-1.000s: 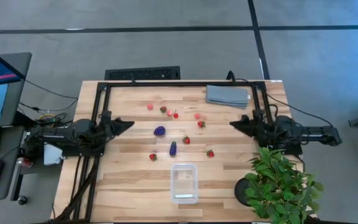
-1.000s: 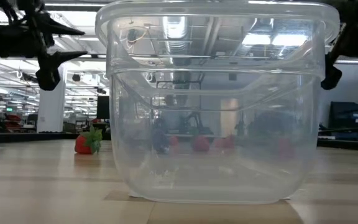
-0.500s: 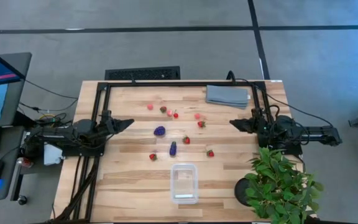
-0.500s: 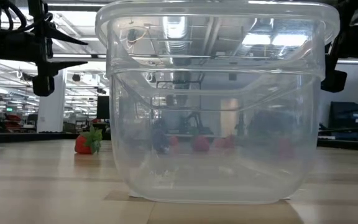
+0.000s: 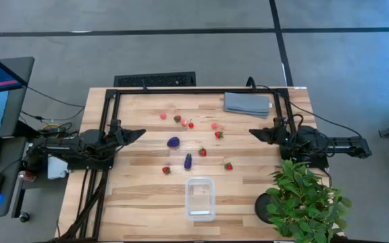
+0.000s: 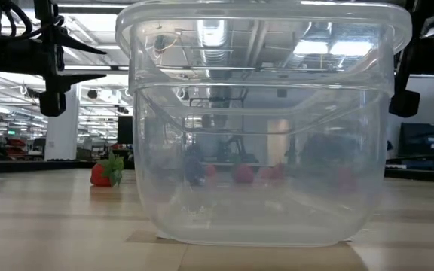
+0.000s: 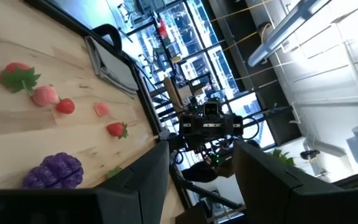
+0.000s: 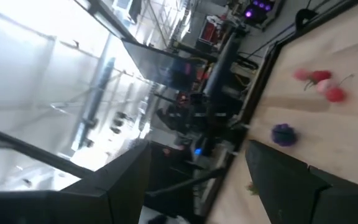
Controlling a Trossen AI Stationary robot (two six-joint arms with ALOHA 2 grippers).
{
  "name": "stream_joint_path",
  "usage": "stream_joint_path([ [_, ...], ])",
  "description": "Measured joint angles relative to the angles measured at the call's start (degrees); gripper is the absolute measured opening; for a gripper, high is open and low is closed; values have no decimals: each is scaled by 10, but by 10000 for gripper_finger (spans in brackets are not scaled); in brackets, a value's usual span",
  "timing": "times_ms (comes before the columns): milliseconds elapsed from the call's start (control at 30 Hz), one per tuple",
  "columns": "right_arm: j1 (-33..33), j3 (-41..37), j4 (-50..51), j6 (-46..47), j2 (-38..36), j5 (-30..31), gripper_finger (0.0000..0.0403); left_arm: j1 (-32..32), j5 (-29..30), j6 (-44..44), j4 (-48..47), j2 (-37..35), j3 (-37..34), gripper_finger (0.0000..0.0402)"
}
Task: Pick and placing Produce into tupperware
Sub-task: Put the pink peach into the transparent bin
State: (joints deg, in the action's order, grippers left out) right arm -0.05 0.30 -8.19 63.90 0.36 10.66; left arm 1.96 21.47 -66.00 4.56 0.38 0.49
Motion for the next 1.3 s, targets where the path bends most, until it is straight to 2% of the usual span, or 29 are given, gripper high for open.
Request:
stream_joint_path([
  [200,-1,0,15,-35,0,-1,286,0,1,78,0,0,0,167],
  [300,-5,0,25,-97,0,0,286,0,2,80,0,0,0,167],
  [400,-4,0,26,-94,0,0,286,0,-16,105,-2,0,0,167],
  [500,-8,0,26,-81,0,4,286,0,-39,161,-6,0,3,167],
  [667,-12,0,22,-92,0,20,286,0,-101,328,-33,31,54,167],
  [767,-12,0,21,-104,0,34,286,0,-108,421,-76,80,105,167],
  [833,-12,0,22,-110,0,41,286,0,-87,479,-119,119,142,167],
  [1000,-12,0,22,-125,0,46,286,-1,99,572,-260,232,226,167],
  [1100,-12,0,22,-125,0,46,286,-6,170,602,-274,293,249,167],
  [1167,-12,0,22,-125,0,46,286,-20,161,630,-274,329,257,167],
  [1300,-12,0,22,-124,0,46,286,-75,61,657,-283,411,270,167],
])
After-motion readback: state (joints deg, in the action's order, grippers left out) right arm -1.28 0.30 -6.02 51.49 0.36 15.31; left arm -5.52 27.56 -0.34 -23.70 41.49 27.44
